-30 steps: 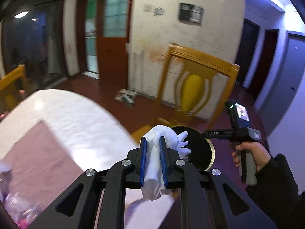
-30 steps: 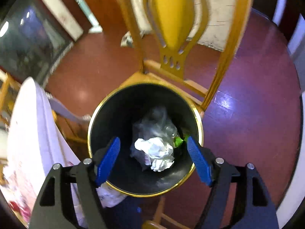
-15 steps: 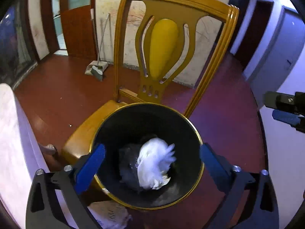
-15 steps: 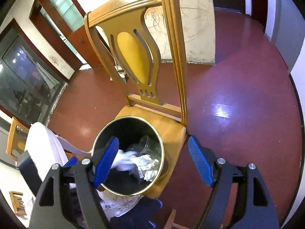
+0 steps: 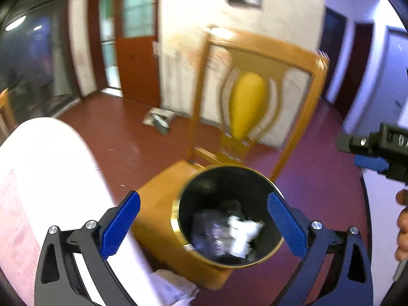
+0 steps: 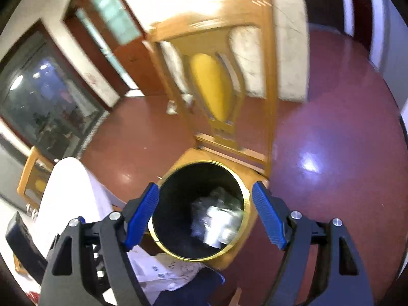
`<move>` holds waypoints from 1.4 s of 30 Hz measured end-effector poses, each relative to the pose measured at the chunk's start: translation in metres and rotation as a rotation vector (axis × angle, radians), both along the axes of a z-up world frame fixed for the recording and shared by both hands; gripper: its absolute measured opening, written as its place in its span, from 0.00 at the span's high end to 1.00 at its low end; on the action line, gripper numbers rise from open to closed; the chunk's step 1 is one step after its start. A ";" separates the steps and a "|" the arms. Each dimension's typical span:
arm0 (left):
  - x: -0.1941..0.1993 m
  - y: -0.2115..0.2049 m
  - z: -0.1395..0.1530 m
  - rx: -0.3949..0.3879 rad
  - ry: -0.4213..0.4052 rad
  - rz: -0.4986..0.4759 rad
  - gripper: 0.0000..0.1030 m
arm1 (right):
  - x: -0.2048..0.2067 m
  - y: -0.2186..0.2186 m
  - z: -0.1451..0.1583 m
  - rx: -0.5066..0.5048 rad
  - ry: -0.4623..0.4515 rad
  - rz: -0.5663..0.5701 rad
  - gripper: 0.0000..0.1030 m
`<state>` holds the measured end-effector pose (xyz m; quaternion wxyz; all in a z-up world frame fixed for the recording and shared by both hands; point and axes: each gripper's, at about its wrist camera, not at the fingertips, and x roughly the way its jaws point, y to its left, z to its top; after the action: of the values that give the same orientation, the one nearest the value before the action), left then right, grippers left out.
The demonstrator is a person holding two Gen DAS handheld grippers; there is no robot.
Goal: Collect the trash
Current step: 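Move both open tools back over the striped cloth, then grasp the white face mask with the right tool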
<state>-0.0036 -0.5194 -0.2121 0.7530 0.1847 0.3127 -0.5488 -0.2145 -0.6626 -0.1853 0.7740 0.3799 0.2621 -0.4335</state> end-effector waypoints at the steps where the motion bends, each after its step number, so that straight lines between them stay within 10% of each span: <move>1: 0.009 0.016 0.008 -0.020 -0.007 0.034 0.06 | 0.007 0.007 0.005 -0.027 -0.008 0.023 0.27; 8: 0.069 0.143 0.073 -0.108 -0.168 0.313 0.06 | 0.091 0.095 0.060 -0.277 -0.130 0.299 0.20; 22: 0.095 0.437 0.175 -0.200 -0.379 1.025 0.06 | 0.211 0.277 0.150 -0.372 -0.412 0.804 0.18; 42: 0.123 0.508 0.146 -0.204 -0.301 1.094 0.06 | 0.279 0.368 0.160 -0.502 -0.318 1.046 0.18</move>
<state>0.1194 -0.0110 -0.0665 0.9774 -0.0015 0.1977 -0.0747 0.0644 -0.2948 -0.0250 0.9803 0.0665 0.1848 0.0187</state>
